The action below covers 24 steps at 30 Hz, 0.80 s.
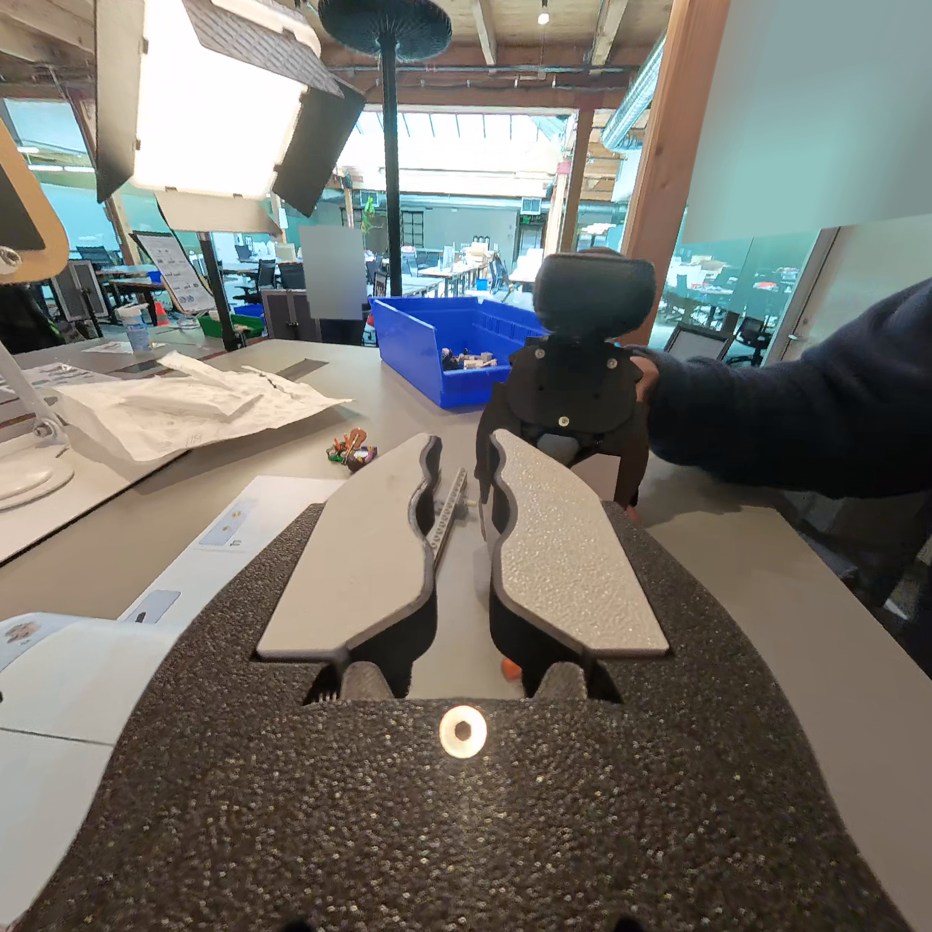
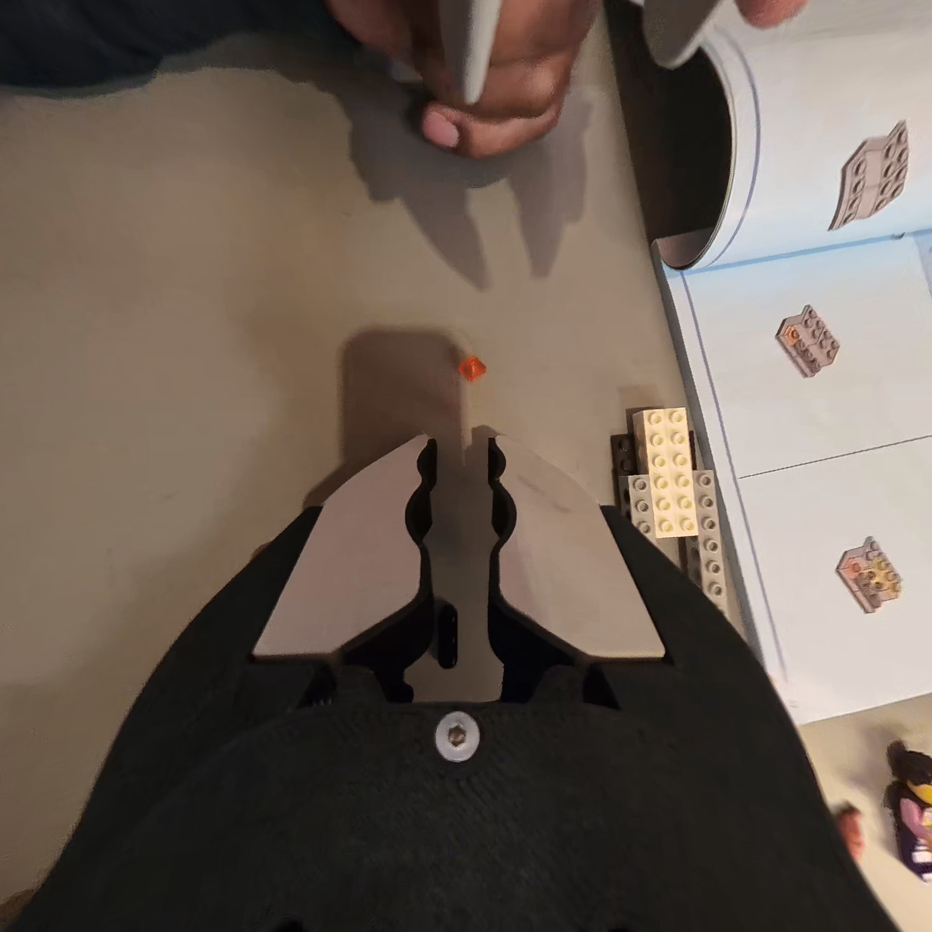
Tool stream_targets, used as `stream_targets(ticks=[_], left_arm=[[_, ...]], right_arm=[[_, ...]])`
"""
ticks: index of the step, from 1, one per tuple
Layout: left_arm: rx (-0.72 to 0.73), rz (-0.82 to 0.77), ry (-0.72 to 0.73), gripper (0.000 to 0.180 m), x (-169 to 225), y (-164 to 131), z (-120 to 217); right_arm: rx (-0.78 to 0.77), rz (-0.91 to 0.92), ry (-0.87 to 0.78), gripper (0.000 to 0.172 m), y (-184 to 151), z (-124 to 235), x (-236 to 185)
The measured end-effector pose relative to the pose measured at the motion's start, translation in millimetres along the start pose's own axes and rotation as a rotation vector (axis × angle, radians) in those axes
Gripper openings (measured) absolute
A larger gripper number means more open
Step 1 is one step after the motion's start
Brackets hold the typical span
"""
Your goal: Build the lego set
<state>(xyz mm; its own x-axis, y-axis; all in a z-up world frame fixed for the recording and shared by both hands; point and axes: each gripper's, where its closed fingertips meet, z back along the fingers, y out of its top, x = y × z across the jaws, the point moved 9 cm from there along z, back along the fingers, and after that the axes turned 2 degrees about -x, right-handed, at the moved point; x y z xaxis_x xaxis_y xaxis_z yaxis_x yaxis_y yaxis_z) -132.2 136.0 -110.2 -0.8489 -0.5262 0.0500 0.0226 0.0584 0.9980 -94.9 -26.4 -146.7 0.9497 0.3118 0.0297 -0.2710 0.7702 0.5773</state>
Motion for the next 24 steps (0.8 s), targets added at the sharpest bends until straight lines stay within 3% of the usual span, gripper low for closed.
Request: stream_targets(ticks=[7, 12, 19, 24], left_arm=[[0.042, -0.003, -0.003, 0.018, -1.3, 2.5, -8.7], [0.026, -0.017, 0.012, 0.018, 0.4, 1.2, -10.7], [0.013, 0.009, 0.052, 0.018, -3.5, 5.1, -9.8], [-0.011, 0.028, 0.042, 0.018, -2.6, 3.7, -10.4]], right_arm=[[0.099, 0.151, 0.149, 0.031, -15.2, 31.3, -3.1], [0.028, 0.136, 0.154, 0.048, -37.5, 29.7, -24.0], [0.021, 0.001, 0.068, 0.04, -28.7, 23.9, -33.4], [0.055, 0.007, 0.078, 0.02, -31.0, 22.1, -31.8]])
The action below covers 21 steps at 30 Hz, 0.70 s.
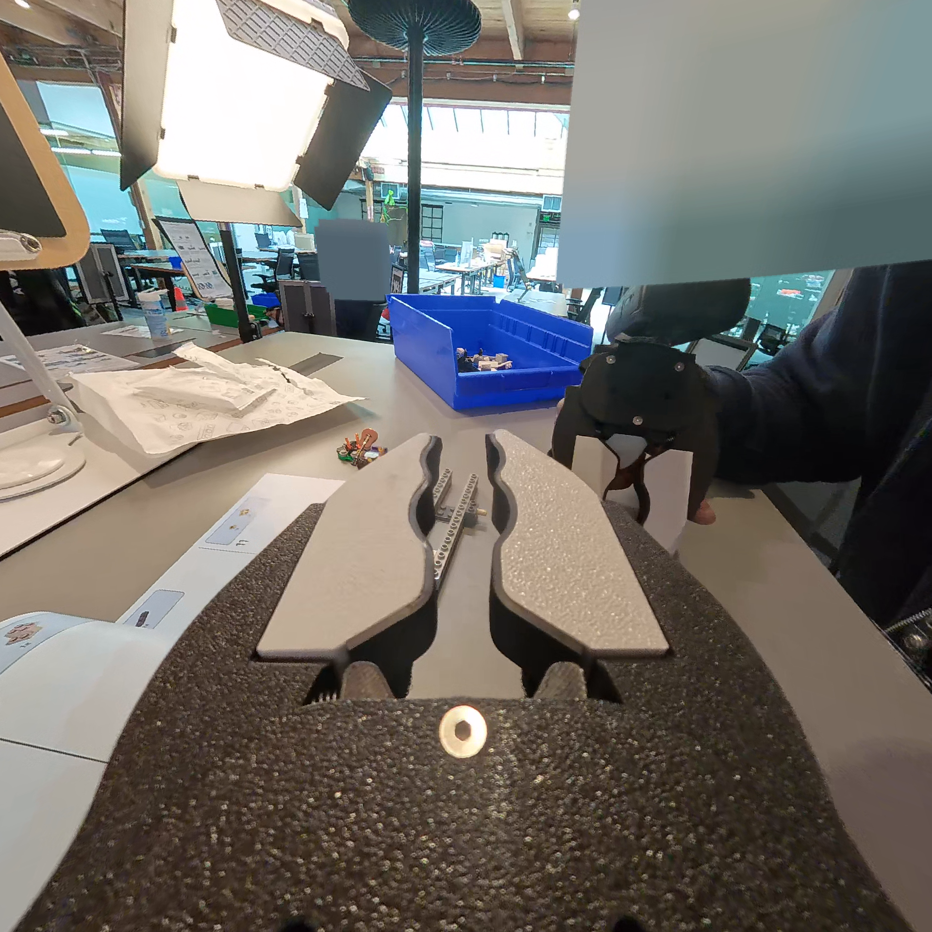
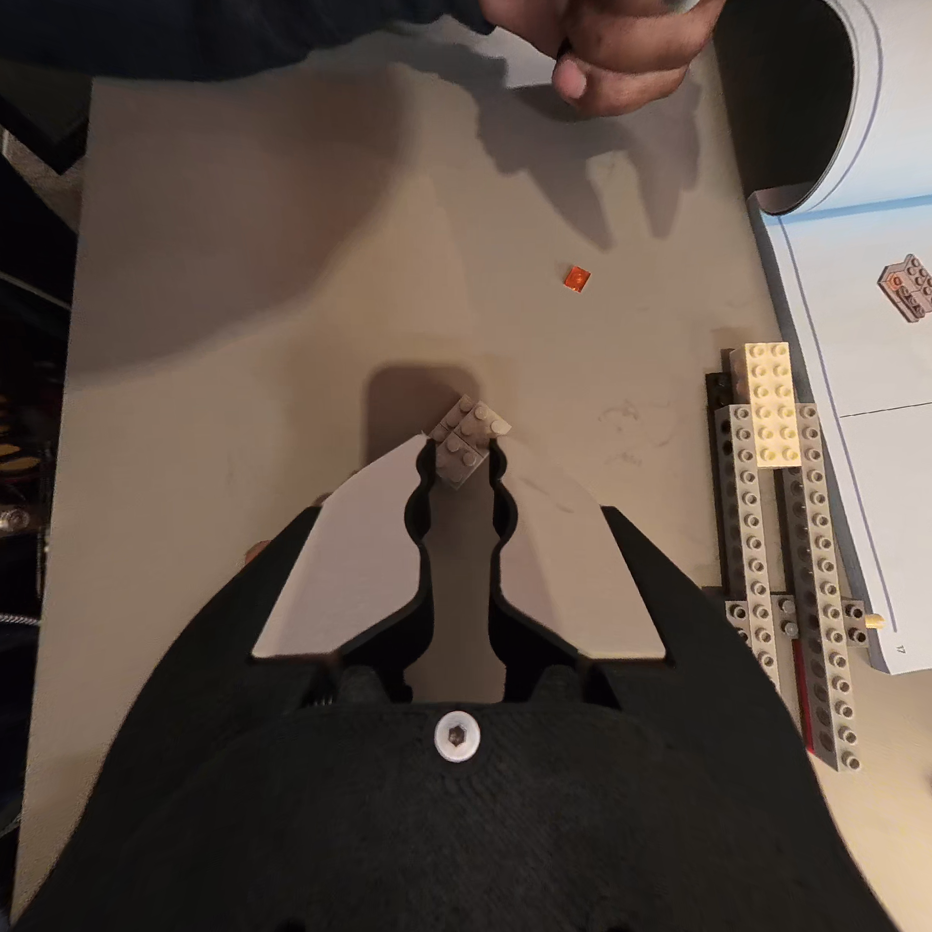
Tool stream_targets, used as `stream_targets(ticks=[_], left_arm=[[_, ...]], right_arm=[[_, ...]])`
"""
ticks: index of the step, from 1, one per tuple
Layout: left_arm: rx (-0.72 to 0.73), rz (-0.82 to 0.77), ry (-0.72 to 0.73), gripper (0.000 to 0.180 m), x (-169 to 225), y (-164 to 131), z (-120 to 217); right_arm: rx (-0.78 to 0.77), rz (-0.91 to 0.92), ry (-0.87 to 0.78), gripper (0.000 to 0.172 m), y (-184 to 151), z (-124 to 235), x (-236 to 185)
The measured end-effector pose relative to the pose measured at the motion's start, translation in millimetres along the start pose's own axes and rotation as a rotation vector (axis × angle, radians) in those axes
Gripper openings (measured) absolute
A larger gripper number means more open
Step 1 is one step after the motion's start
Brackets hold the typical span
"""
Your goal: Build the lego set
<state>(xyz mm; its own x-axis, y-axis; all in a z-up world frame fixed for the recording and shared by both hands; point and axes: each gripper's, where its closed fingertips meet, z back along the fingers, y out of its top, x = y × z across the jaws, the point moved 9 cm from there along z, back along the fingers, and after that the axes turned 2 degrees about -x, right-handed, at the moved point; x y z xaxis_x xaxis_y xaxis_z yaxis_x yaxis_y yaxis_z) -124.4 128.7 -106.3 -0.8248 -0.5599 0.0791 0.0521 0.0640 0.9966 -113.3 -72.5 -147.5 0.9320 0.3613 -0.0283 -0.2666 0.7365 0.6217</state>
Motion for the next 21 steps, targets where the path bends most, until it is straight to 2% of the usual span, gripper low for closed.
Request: stream_targets(ticks=[5, 9, 11, 15, 21], left_arm=[[-0.099, -0.033, -0.072, 0.018, 10.5, -1.5, -3.6], [-0.167, -0.07, -0.09, 0.018, 16.7, -6.3, -2.9], [-0.179, -0.068, -0.104, 0.018, 17.3, -7.9, -2.5], [-0.2, -0.052, -0.143, 0.018, 20.0, -10.8, -4.6], [-0.244, 0.063, -0.255, 0.02, 26.2, -14.4, -11.2]], right_arm=[[0.053, 0.03, -0.005, 0.015, -4.4, 2.6, 7.0], [0.086, -0.023, 0.019, 0.027, -3.3, 8.1, 8.3], [0.047, -0.027, 0.023, 0.031, -4.6, 3.8, 6.7], [0.008, -0.007, 0.01, 0.02, -5.5, -3.6, 4.8], [0.05, 0.046, -0.013, 0.019, -6.1, 4.4, 9.4]])
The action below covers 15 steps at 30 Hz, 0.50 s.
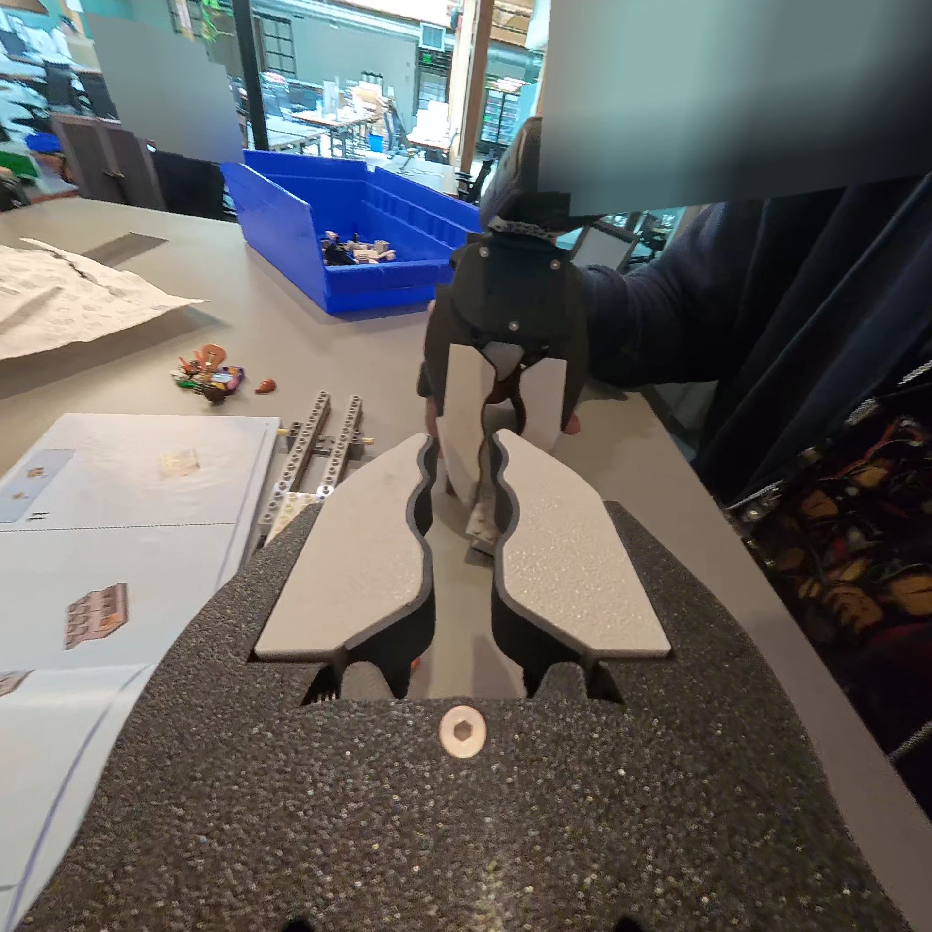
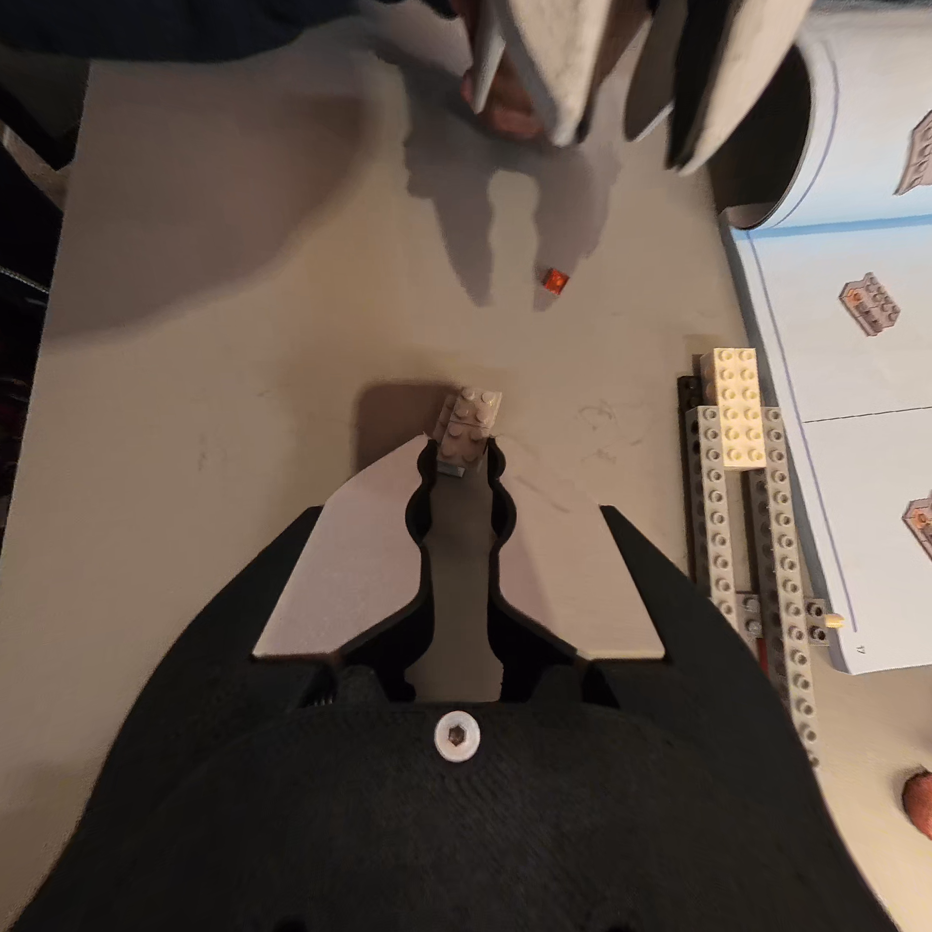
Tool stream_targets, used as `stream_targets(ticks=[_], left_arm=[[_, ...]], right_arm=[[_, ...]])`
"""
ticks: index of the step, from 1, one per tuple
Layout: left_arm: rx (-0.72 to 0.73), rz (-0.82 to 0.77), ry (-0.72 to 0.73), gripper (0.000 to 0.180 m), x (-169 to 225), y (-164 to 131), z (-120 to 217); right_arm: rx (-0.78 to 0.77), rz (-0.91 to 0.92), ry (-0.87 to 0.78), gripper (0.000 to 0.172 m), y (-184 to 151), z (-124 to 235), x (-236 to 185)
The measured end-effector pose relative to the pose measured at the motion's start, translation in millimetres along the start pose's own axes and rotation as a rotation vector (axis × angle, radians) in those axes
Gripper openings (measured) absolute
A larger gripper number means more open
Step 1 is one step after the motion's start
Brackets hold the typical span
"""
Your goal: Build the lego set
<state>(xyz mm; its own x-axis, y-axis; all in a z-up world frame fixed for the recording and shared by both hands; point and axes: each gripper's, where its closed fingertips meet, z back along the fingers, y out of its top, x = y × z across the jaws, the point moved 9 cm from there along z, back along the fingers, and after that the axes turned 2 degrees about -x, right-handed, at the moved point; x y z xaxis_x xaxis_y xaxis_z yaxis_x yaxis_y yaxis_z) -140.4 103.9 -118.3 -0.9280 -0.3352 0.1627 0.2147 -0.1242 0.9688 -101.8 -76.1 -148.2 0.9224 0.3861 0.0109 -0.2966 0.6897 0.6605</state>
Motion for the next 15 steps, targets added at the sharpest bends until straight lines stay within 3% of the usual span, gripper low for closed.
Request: stream_targets(ticks=[7, 15], left_arm=[[-0.074, -0.057, -0.039, 0.035, 8.5, -6.3, -10.5], [-0.123, -0.075, -0.048, 0.042, 12.2, -8.9, -18.0]], right_arm=[[0.232, 0.021, 0.041, 0.018, 2.1, 16.9, 8.4], [0.318, 0.038, 0.115, 0.018, -3.1, 16.5, 15.6]])
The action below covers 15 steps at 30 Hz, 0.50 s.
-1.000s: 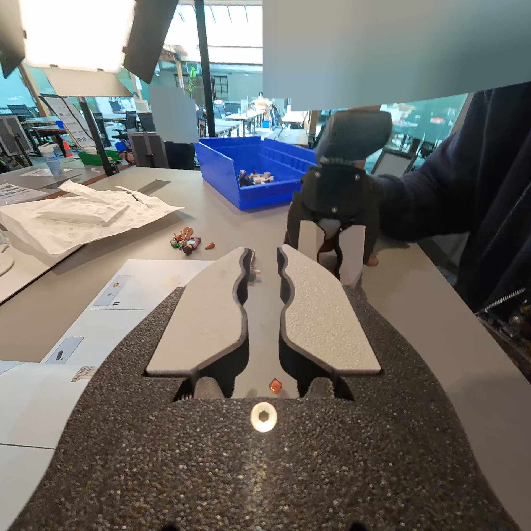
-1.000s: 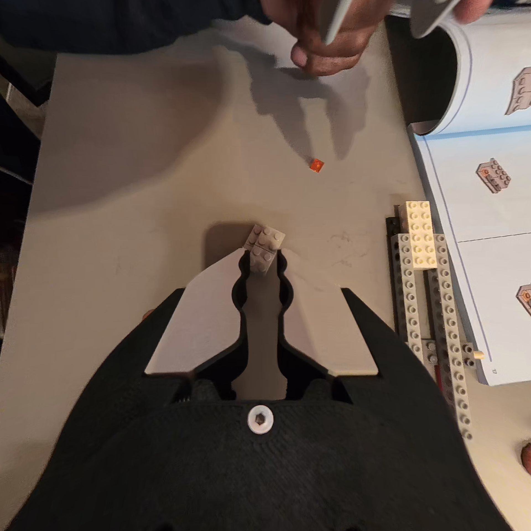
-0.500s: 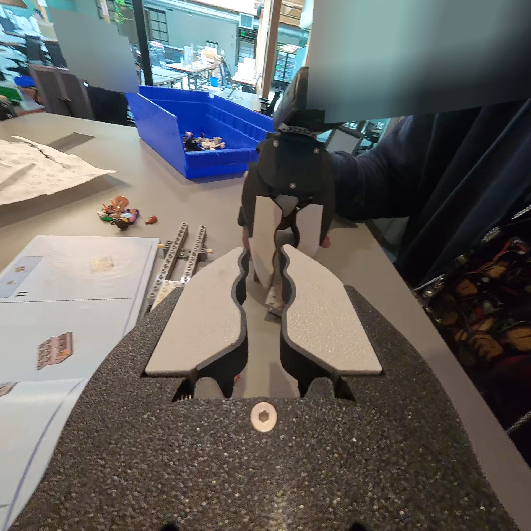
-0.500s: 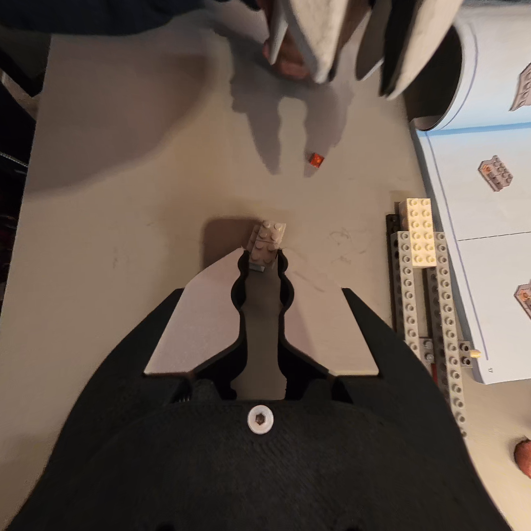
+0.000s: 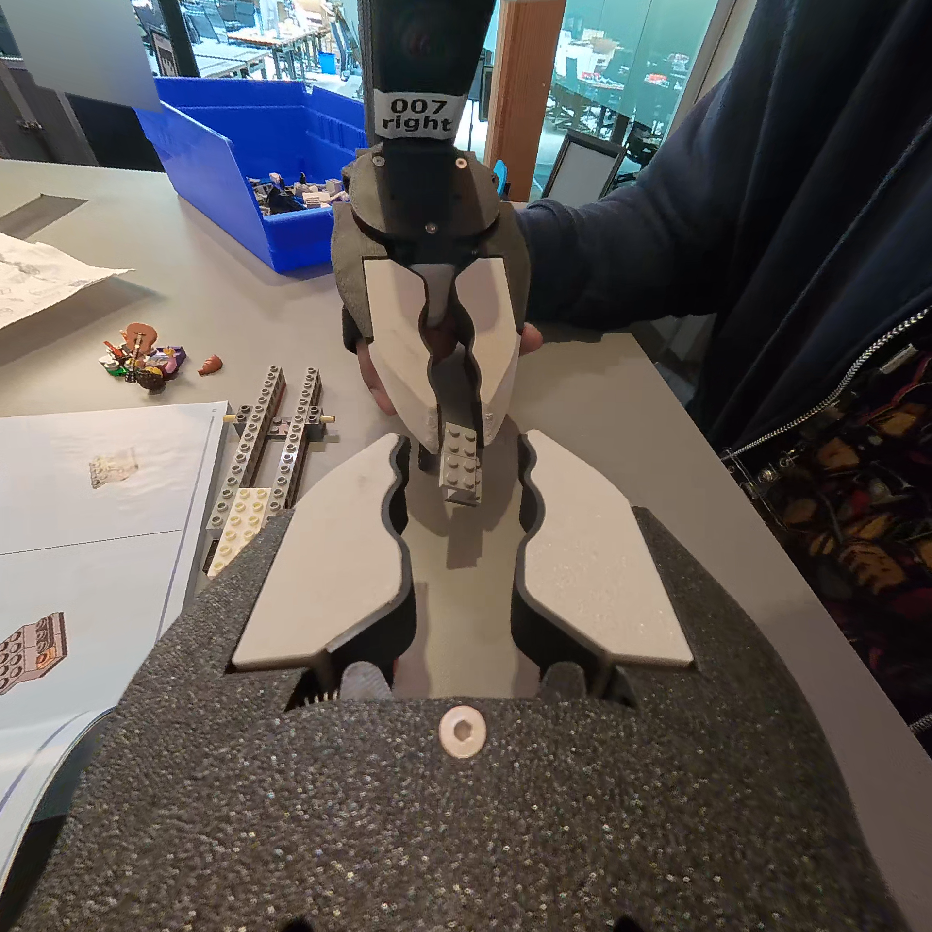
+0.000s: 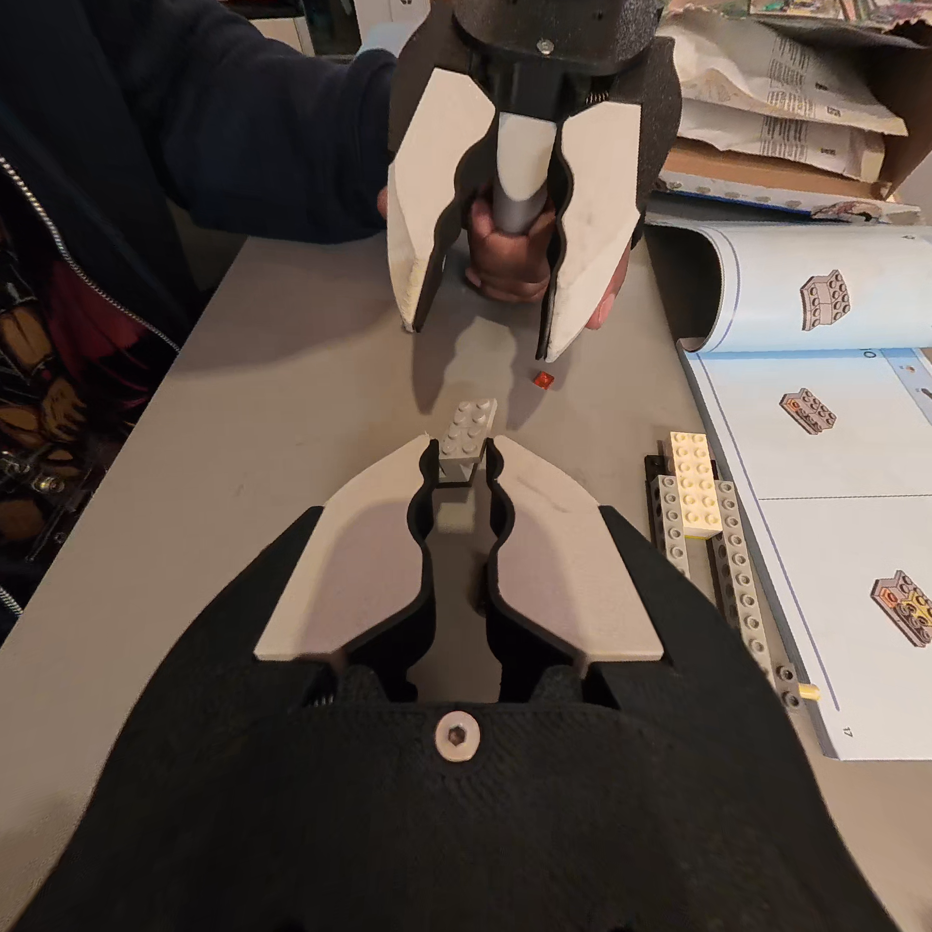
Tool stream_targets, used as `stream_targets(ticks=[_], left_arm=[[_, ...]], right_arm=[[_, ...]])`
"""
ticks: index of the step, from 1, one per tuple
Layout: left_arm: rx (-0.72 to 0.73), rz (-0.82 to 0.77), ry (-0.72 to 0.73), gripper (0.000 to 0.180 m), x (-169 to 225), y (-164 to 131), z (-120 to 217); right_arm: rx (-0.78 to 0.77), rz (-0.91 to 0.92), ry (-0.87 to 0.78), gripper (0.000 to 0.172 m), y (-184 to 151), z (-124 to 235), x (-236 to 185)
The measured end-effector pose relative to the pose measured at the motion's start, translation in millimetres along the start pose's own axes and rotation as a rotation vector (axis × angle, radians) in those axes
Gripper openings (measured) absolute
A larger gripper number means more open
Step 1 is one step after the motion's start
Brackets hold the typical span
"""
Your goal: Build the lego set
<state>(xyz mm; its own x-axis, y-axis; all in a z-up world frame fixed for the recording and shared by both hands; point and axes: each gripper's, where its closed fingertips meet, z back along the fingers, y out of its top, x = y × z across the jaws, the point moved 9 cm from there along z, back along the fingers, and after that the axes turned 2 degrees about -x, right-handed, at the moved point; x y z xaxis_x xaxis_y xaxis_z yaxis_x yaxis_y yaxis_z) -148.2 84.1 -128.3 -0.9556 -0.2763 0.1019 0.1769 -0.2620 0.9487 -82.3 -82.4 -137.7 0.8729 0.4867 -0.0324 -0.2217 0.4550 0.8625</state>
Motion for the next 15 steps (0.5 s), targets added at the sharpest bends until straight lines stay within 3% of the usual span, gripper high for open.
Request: stream_targets(ticks=[9, 15], left_arm=[[-0.094, -0.041, 0.011, 0.041, 4.8, -3.2, -10.3], [-0.076, -0.091, 0.024, 0.039, 8.2, -0.9, -14.5]], right_arm=[[0.154, 0.03, 0.041, 0.017, 6.4, 9.1, 0.7], [0.23, 0.029, 0.068, 0.017, 11.2, 10.6, 4.7]])
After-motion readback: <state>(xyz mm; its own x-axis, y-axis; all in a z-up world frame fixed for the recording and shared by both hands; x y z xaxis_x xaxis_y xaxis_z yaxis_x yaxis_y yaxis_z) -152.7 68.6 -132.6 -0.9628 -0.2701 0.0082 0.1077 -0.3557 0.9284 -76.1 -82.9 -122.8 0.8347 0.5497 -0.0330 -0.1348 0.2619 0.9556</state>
